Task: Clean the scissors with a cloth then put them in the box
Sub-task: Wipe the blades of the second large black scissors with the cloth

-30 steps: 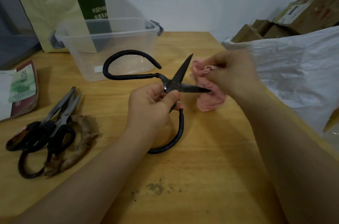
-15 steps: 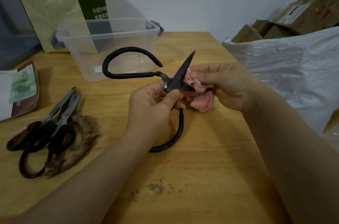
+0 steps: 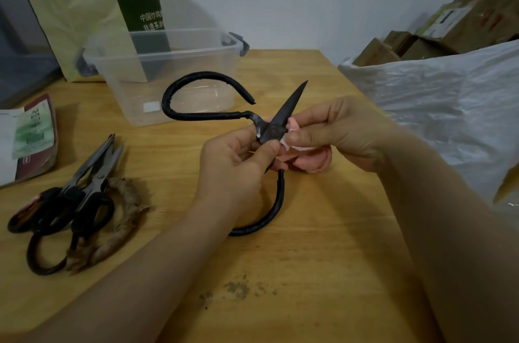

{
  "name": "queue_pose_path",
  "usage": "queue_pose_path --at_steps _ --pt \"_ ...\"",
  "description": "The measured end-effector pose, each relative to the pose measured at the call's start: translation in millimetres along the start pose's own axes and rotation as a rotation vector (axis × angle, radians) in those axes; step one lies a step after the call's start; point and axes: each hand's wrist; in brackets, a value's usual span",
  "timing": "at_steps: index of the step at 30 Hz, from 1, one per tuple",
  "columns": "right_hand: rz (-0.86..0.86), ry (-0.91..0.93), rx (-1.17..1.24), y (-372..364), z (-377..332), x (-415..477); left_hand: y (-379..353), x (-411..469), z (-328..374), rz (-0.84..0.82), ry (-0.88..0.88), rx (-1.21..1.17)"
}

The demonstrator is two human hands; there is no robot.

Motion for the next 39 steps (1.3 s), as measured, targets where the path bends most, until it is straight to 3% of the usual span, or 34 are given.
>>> queue_pose_path --at_steps 4,10,15,20,25,30,36,39 --pt "0.155 -0.002 -0.005 -10 3 6 2 2 -2 0.005 0.004 0.019" --pt "0.257 -0.028 -0.009 -23 2 8 4 4 -4 0.032 0.036 0.016" --pt "0.485 0.084 0.165 -12 1 11 -2 1 -4 -0.011 0.088 -0.036" --pt "0.196 -0.111 0.016 -24 -3 5 1 3 -5 0.033 0.110 -0.020" --pt "0.458 0.047 0.094 -10 -2 9 -3 2 -7 -0.007 0.133 -0.017" --pt "0.207 -0.093 0.024 -21 -1 5 2 2 -6 0.027 0.134 -0.026" --pt "0.471 0.051 0.097 -5 2 12 -2 2 -9 -0.015 0.147 -0.006" --pt "0.236 -0.089 0.033 -15 3 8 0 3 -7 0.020 0.149 -0.042"
Point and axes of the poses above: each hand's wrist, its own x-axis towards the middle knuckle, its own y-axis out of the back of the hand, z = x × y, and after that the axes turned 7 degrees about -z, right-handed
